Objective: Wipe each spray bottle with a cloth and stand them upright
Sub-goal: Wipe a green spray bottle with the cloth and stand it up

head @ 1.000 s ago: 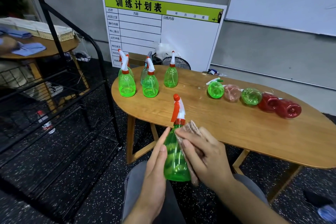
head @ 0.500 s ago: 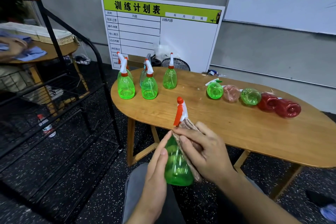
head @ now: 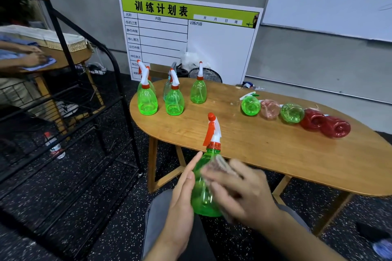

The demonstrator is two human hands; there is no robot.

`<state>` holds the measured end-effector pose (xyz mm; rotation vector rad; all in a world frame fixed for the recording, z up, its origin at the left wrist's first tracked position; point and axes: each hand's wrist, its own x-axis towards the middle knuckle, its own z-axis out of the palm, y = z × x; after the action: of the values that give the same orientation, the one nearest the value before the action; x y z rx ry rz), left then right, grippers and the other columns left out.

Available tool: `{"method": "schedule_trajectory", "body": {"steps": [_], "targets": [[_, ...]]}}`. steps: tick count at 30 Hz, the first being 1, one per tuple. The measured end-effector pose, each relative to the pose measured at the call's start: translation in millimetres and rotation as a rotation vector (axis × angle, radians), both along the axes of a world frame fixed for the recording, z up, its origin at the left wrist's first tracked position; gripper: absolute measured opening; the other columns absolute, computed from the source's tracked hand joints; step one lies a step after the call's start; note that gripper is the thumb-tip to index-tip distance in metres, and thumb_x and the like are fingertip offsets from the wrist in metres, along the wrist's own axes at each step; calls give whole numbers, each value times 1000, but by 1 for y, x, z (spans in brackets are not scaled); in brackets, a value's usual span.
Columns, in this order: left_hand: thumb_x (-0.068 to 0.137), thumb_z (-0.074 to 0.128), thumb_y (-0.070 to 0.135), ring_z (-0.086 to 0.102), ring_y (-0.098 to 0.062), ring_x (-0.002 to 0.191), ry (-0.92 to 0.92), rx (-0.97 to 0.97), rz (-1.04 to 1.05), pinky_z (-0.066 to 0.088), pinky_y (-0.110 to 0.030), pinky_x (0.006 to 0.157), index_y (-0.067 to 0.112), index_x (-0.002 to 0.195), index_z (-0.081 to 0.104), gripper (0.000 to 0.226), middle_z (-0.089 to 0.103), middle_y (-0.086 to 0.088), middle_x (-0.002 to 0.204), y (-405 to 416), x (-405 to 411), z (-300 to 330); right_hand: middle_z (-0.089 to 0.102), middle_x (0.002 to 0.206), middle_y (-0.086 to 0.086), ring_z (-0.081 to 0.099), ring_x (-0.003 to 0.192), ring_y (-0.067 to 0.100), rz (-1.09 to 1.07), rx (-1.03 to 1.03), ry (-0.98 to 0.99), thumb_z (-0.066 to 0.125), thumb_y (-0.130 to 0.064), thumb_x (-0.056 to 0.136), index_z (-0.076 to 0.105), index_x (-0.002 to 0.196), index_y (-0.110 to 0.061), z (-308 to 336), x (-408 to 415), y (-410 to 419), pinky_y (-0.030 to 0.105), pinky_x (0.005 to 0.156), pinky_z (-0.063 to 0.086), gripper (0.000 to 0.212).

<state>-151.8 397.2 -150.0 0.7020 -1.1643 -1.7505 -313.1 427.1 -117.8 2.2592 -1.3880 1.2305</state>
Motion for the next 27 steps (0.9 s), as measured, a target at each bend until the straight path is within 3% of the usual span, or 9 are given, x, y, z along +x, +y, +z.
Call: {"method": "schedule_trajectory", "body": {"steps": [4,6,8,12,14,17,20,24,27], "targets": [[102,40,34,62,-16,135,2,-17,19,49,-40,113,31,148,56,49,67,5,143,0,-1,3,49,85,-8,52,65,12,-134,126,-253,53,-41,105,72,128,-35,7,-7,-16,31,50,46,31],[104,40,33,61,-18,136,10,-9,29,44,-45,115,30,149,55,48,66,3,145,-2,0,0,50,87,-11,53,66,9,-82,139,-252,54,-38,105,72,129,-34,1,0,-15,26,51,46,30],[108,37,30,64,-22,134,14,19,29,46,-46,112,33,149,57,46,68,-1,142,-3,0,-2,52,88,-8,49,65,3,-17,104,-136,55,-35,106,69,131,-32,-7,8,-5,15,53,42,29],[106,37,31,66,-28,129,55,68,17,52,-43,111,29,150,55,47,70,-9,138,-3,2,0,57,80,-3,46,66,8,86,-36,263,70,-31,97,75,125,-31,-21,12,11,22,50,42,29],[105,38,32,66,-29,130,67,51,23,53,-42,111,29,149,56,48,70,-9,139,-2,3,1,56,78,-2,46,65,11,100,-62,298,73,-29,95,78,121,-28,-21,13,14,23,50,41,26],[105,42,47,64,-30,132,53,24,53,47,-49,112,39,146,59,44,68,-7,141,0,4,3,54,80,-4,45,62,7,67,-14,91,64,-31,102,76,122,-33,-21,15,13,17,51,38,24],[94,67,61,59,-30,138,18,-41,83,45,-56,115,37,151,52,64,62,-6,149,2,5,7,55,91,-10,52,69,4,-29,61,-363,57,-31,103,71,127,-37,-15,10,12,15,59,43,28],[92,70,41,64,-28,132,72,-23,32,52,-48,106,39,151,52,61,67,-4,144,-1,8,6,72,111,-19,68,104,14,-108,153,-634,59,-32,98,73,122,-40,-7,6,10,47,94,54,29],[101,56,33,66,-28,129,83,5,3,57,-43,102,37,151,51,51,69,-5,140,-2,6,6,72,112,-15,68,108,20,-103,193,-687,62,-24,100,76,119,-36,-12,5,10,50,96,53,26]]}}
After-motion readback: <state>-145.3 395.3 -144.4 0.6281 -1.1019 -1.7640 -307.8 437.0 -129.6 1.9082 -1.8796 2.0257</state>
